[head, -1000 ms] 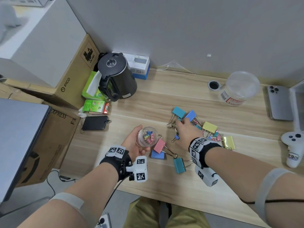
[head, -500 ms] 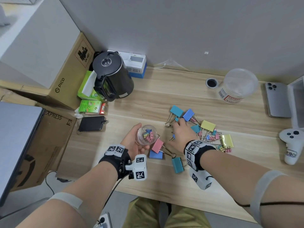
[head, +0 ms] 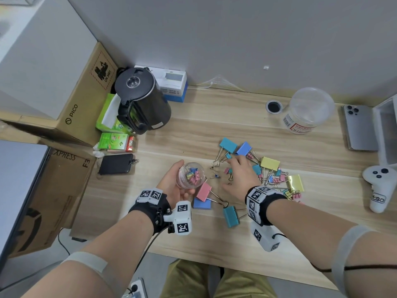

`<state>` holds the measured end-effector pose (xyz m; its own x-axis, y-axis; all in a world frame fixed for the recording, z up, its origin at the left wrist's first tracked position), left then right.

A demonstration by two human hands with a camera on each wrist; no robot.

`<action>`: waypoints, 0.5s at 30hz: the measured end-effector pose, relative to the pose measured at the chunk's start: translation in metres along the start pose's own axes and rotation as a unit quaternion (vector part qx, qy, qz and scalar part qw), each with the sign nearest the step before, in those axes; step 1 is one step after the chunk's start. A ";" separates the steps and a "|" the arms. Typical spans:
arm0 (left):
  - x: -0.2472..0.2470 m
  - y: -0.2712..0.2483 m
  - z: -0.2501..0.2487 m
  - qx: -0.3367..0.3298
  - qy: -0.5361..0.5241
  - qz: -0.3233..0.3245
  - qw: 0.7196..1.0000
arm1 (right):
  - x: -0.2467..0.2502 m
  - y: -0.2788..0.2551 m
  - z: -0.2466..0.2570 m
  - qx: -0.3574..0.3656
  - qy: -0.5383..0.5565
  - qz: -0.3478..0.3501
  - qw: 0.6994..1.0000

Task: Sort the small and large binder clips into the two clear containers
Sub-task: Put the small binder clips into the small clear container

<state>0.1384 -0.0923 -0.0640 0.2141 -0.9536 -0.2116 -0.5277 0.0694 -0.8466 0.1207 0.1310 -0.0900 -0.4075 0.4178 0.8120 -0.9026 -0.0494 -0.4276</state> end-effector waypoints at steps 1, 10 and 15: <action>-0.001 0.001 -0.001 0.002 0.001 -0.001 1.000 | 0.001 0.001 0.001 0.005 -0.004 0.003 1.000; -0.009 0.005 -0.005 0.017 0.015 0.010 1.000 | -0.010 0.001 0.022 0.023 -0.008 0.017 1.000; -0.021 0.010 -0.013 0.019 0.046 0.037 0.998 | -0.014 0.007 0.027 0.048 -0.024 0.020 0.998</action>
<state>0.1182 -0.0754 -0.0616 0.0989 -0.9681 -0.2302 -0.5066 0.1501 -0.8490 0.1160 0.1006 -0.0942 -0.4473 0.3705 0.8140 -0.8938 -0.1520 -0.4219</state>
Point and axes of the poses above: each hand's wrist, its own y-axis towards the middle knuckle, its own x-axis out of the back of the hand, z = x × y, the point moved 1 cm from there along y, towards the middle knuckle, and after that the axes turned 8 degrees about -x, right-handed, at the moved point
